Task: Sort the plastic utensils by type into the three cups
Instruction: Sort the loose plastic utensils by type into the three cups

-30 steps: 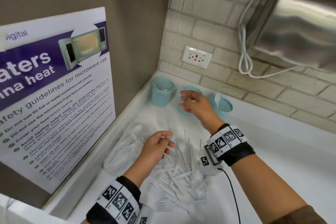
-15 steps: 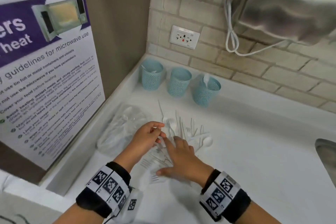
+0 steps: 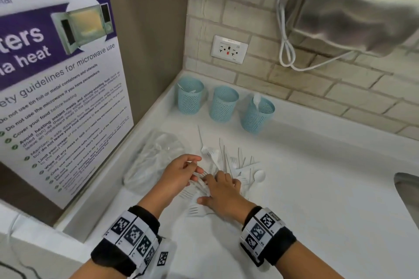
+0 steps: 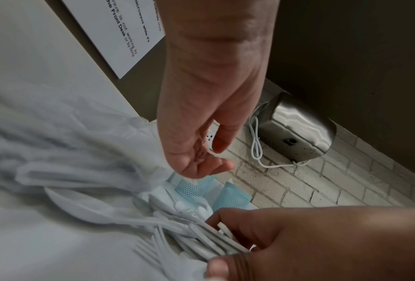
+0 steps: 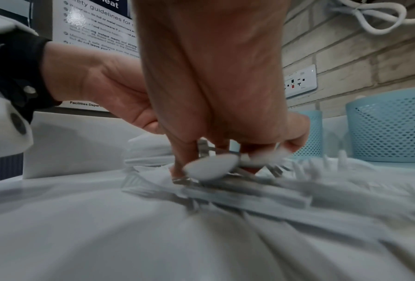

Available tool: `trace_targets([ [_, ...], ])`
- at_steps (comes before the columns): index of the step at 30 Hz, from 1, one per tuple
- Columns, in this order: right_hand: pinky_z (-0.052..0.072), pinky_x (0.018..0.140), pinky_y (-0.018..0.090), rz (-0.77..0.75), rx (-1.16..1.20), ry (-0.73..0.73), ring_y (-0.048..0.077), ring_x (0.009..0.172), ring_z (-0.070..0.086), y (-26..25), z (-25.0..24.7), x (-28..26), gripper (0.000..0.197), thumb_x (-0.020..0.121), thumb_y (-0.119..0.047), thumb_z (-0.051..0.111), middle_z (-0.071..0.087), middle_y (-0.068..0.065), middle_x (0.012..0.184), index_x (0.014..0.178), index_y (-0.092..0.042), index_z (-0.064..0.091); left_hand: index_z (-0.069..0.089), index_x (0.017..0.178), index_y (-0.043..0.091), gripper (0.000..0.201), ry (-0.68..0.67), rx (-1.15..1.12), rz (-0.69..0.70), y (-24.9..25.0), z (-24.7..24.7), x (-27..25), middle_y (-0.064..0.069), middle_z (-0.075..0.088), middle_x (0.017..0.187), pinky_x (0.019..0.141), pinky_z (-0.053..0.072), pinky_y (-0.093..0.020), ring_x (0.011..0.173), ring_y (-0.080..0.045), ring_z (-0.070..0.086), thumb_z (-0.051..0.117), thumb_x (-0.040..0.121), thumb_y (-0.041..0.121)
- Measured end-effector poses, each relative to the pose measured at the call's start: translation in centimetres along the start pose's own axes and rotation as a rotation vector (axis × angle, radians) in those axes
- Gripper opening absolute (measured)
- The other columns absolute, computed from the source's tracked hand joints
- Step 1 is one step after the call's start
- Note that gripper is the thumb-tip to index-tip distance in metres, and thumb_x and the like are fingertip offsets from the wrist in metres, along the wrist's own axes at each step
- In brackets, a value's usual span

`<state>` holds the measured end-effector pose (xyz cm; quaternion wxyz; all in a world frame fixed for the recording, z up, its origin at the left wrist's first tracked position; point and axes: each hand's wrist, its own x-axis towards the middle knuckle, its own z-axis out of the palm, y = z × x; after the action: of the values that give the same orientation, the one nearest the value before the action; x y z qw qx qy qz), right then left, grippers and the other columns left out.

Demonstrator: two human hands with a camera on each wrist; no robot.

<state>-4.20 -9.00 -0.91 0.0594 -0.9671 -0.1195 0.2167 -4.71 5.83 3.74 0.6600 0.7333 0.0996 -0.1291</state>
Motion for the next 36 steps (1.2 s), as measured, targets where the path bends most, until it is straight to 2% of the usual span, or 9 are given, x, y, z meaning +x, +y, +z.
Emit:
trace_targets([
  [6, 0.027, 0.094, 0.040, -0.011, 0.040, 0.134, 0.025, 0.119, 0.040, 0.6, -0.6, 0.0, 0.035, 0.101, -0.037, 0.035, 0.047, 0.004, 0.124, 0.132, -0.023, 0.042, 0.061, 0.112, 0.019, 0.025, 0.068, -0.038, 0.042, 0.3, -0.3, 0.0, 0.001, 0.068, 0.087, 0.060, 0.044, -0.018, 0.067, -0.010, 0.059, 0.040, 0.099, 0.013],
  [16, 0.030, 0.094, 0.037, -0.031, 0.243, 0.298, 0.022, 0.113, 0.045, 1.3, -3.0, -1.1, 0.030, 0.102, -0.033, 0.037, 0.054, 0.002, 0.117, 0.128, -0.023, 0.048, 0.062, 0.100, 0.014, 0.024, 0.249, -0.178, 0.100, 0.4, -0.8, 0.6, -0.001, 0.065, 0.079, 0.061, 0.043, -0.023, 0.063, -0.012, 0.057, 0.039, 0.097, 0.010],
  [19, 0.036, 0.092, 0.038, -0.064, 0.377, 0.332, 0.021, 0.106, 0.049, 1.7, -3.5, -1.4, 0.026, 0.101, -0.033, 0.039, 0.056, 0.001, 0.109, 0.121, -0.020, 0.052, 0.060, 0.094, 0.013, 0.022, 0.257, -0.197, 0.087, 0.5, -0.8, 0.7, -0.002, 0.065, 0.078, 0.061, 0.043, -0.024, 0.062, -0.012, 0.056, 0.039, 0.097, 0.012],
  [23, 0.044, 0.082, 0.035, -0.121, 0.605, 0.366, 0.019, 0.092, 0.055, 2.0, -4.1, -1.7, 0.010, 0.100, -0.030, 0.044, 0.057, 0.001, 0.096, 0.099, -0.023, 0.052, 0.059, 0.087, 0.011, 0.021, 0.167, -0.155, 0.049, 0.5, -0.5, 0.9, -0.001, 0.065, 0.076, 0.061, 0.043, -0.024, 0.063, -0.012, 0.057, 0.040, 0.097, 0.015],
  [26, 0.043, 0.075, 0.029, -0.173, 0.718, 0.400, 0.013, 0.083, 0.052, 1.8, -4.7, -1.9, 0.018, 0.101, -0.026, 0.043, 0.053, -0.003, 0.087, 0.085, -0.034, 0.045, 0.061, 0.086, 0.011, 0.023, 0.070, -0.096, 0.026, 0.2, 0.0, 1.0, 0.000, 0.067, 0.076, 0.059, 0.043, -0.022, 0.066, -0.014, 0.058, 0.041, 0.097, 0.018],
  [29, 0.049, 0.082, 0.038, -0.181, 0.802, 0.428, 0.022, 0.091, 0.060, 1.6, -5.1, -2.1, 0.013, 0.101, -0.026, 0.044, 0.054, 0.000, 0.089, 0.089, -0.027, 0.049, 0.064, 0.090, 0.012, 0.034, -0.022, -0.066, -0.003, 0.2, 0.6, 1.0, -0.001, 0.071, 0.081, 0.062, 0.047, -0.022, 0.070, -0.014, 0.062, 0.041, 0.099, 0.034],
  [31, 0.049, 0.083, 0.039, -0.196, 0.835, 0.433, 0.024, 0.093, 0.062, 1.6, -5.3, -2.1, 0.012, 0.101, -0.029, 0.044, 0.058, 0.004, 0.092, 0.096, -0.021, 0.052, 0.064, 0.099, 0.013, 0.045, -0.091, -0.049, -0.041, 0.3, 1.1, 1.0, -0.003, 0.074, 0.090, 0.065, 0.052, -0.022, 0.075, -0.015, 0.066, 0.037, 0.097, 0.049],
  [34, 0.046, 0.080, 0.025, -0.251, 0.894, 0.417, 0.014, 0.090, 0.059, 1.1, -6.0, -2.8, 0.012, 0.101, -0.029, 0.044, 0.058, -0.004, 0.090, 0.100, -0.020, 0.052, 0.058, 0.110, 0.021, 0.054, -0.172, -0.101, -0.093, 0.3, 1.8, 1.2, -0.001, 0.073, 0.093, 0.072, 0.056, -0.027, 0.085, -0.018, 0.070, 0.034, 0.089, 0.064],
  [36, 0.044, 0.079, 0.016, -0.279, 0.943, 0.379, 0.004, 0.087, 0.057, 0.7, -6.2, -3.4, 0.010, 0.101, -0.027, 0.044, 0.058, -0.009, 0.089, 0.102, -0.022, 0.052, 0.057, 0.118, 0.020, 0.060, -0.218, -0.221, -0.079, 0.3, 2.2, 1.4, -0.006, 0.072, 0.099, 0.083, 0.056, -0.033, 0.093, -0.022, 0.070, 0.035, 0.086, 0.066],
])
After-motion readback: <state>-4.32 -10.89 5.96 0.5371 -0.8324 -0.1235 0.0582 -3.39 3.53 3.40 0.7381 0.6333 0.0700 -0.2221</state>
